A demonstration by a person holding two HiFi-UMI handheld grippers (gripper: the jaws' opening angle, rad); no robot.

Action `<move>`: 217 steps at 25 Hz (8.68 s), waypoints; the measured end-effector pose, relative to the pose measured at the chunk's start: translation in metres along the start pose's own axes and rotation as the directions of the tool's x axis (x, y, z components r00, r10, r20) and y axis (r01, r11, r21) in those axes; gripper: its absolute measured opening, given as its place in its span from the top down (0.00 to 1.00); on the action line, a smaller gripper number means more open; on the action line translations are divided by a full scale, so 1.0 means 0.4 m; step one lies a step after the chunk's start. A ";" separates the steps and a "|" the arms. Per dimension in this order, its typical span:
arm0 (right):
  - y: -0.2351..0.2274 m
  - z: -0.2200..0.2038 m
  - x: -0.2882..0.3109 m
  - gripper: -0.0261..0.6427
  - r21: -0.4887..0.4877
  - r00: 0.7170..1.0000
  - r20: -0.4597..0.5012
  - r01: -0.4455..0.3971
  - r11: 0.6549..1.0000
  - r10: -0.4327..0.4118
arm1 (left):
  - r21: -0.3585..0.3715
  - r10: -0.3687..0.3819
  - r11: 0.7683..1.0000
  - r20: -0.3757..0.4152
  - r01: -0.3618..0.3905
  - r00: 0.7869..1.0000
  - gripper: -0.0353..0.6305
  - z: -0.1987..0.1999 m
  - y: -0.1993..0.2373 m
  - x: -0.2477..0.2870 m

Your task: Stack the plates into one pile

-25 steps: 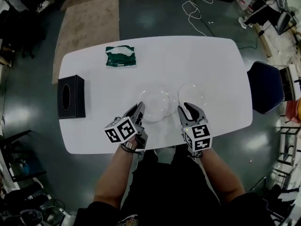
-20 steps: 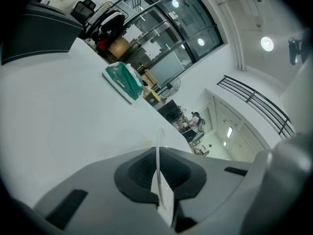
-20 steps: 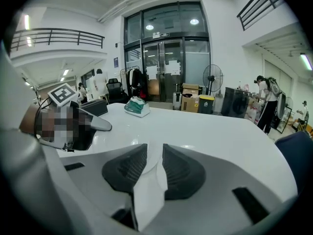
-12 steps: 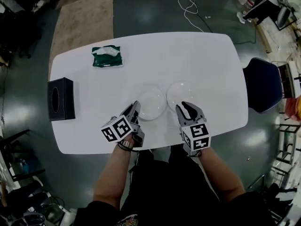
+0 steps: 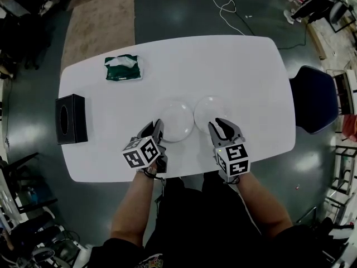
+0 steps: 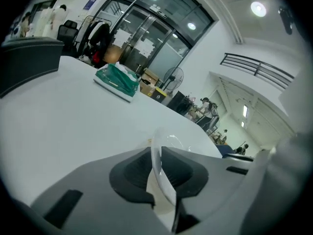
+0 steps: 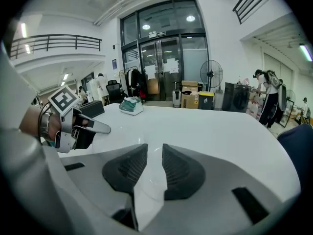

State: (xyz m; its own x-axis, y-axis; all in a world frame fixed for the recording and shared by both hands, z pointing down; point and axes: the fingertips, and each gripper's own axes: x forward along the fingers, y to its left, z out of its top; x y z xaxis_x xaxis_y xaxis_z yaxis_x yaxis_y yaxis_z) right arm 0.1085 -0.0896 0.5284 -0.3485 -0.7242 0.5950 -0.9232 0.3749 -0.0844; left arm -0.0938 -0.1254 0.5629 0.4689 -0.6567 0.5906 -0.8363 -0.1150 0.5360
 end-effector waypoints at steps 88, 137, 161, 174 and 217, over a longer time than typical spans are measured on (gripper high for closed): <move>-0.244 -0.134 0.068 0.78 0.356 0.941 -0.117 -0.260 0.898 0.319 | 0.618 0.184 0.774 -0.015 -0.135 0.983 0.77 -0.281 -0.367 0.190; 0.102 0.062 0.080 0.92 0.570 0.916 0.136 -0.384 0.727 0.377 | 0.526 0.144 0.829 0.127 -0.189 0.981 0.92 -0.129 -0.113 -0.192; 0.141 -0.026 0.172 0.87 0.623 0.979 0.039 -0.179 0.762 0.199 | 0.543 0.060 0.833 0.103 -0.107 0.993 0.92 -0.109 0.009 -0.284; 0.130 -0.055 0.203 0.79 0.330 0.992 -0.100 -0.038 0.943 0.075 | 0.549 0.020 0.832 0.112 -0.078 0.994 0.92 -0.065 0.036 -0.296; 0.202 0.218 -0.491 0.94 -0.142 0.877 0.339 -0.309 0.940 0.339 | 0.517 -0.056 0.843 0.356 -0.146 0.933 0.92 -0.085 -0.438 -0.594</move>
State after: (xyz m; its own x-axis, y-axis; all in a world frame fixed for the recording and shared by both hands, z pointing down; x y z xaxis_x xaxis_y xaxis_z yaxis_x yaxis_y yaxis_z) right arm 0.0883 0.0325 0.3351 -0.6741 -0.7045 0.2220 -0.7375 0.6587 -0.1492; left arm -0.0490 0.0760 0.3492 0.3833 -0.8715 0.3058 -0.9209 -0.3862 0.0537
